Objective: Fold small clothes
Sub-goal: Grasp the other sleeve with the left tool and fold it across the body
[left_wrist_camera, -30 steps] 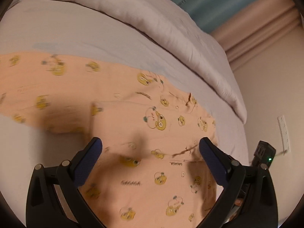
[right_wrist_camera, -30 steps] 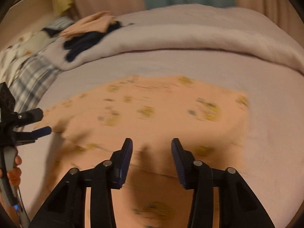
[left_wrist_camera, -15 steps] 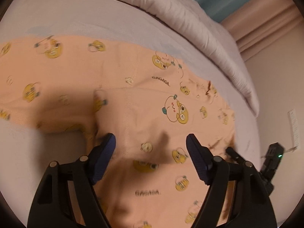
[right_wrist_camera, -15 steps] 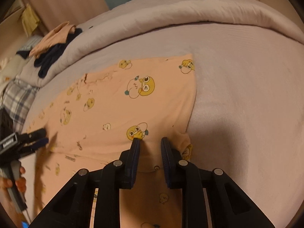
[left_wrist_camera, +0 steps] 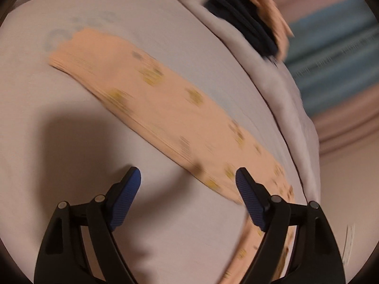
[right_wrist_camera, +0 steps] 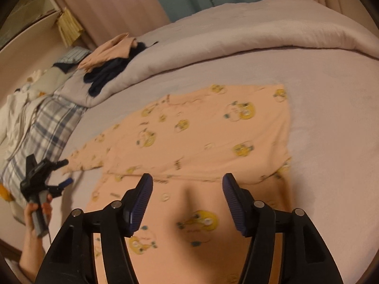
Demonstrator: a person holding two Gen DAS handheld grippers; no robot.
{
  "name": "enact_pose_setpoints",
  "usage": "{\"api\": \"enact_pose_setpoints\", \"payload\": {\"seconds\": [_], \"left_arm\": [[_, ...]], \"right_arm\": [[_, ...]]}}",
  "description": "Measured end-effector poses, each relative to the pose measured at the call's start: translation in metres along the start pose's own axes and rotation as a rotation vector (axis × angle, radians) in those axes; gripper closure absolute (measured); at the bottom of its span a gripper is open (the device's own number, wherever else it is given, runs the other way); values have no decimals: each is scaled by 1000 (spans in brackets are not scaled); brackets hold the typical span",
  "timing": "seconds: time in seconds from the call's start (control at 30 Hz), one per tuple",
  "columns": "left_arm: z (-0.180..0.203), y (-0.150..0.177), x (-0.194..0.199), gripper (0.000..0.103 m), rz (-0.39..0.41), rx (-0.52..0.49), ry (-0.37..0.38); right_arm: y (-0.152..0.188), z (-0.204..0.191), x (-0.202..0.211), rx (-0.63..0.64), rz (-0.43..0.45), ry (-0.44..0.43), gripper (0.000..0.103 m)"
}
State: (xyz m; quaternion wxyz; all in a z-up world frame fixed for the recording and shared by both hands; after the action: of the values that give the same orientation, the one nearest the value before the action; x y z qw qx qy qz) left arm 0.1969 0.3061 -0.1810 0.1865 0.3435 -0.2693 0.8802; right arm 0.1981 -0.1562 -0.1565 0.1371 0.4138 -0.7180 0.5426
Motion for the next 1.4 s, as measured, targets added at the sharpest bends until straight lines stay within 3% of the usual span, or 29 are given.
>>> {"api": "enact_pose_setpoints", "payload": {"seconds": [0.17,0.5,0.6,0.63,0.67,0.73,0.83,0.93,1.13,1.4], "left_arm": [[-28,-25,-1,21,49,135,59],[-49,-67,-1,24,150,298,115],[-51,-77,2,44,168,308,66],[-52,-77,4,60,170,300,49],[-51,-79,7,78,168,279,18],[-51,-78,10,96,173,245,-11],[-39,-77,20,99,201,155,-70],[-4,-75,28,99,225,46,-43],[103,-45,35,99,224,-219,46],[246,57,5,99,96,-541,153]], "right_arm": [[8,-16,-13,30,-39,-14,42],[17,-40,-20,136,-70,-17,42],[18,-42,-23,151,-66,-19,42],[18,-41,-25,154,-68,-8,42],[18,-40,-27,159,-72,2,42],[20,-43,-30,157,-77,-6,42],[23,-44,-29,157,-75,-12,42],[25,-41,-26,149,-73,-15,42],[27,-26,-13,92,-53,-14,42],[30,5,17,24,-2,6,42]]}}
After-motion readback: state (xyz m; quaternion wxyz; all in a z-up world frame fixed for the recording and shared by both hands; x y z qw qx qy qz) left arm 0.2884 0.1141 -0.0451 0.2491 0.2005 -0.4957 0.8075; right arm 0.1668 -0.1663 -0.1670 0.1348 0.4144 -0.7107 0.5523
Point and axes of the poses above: each gripper's, at about its wrist camera, not at the fingertips, and x roughly against the way its jaws point, z to its right, y to its underside, the point moved 5 cm from there along -x, roughly the way its jaws point, and after that the axes turned 1 degree about z, right-handed, at the moved point
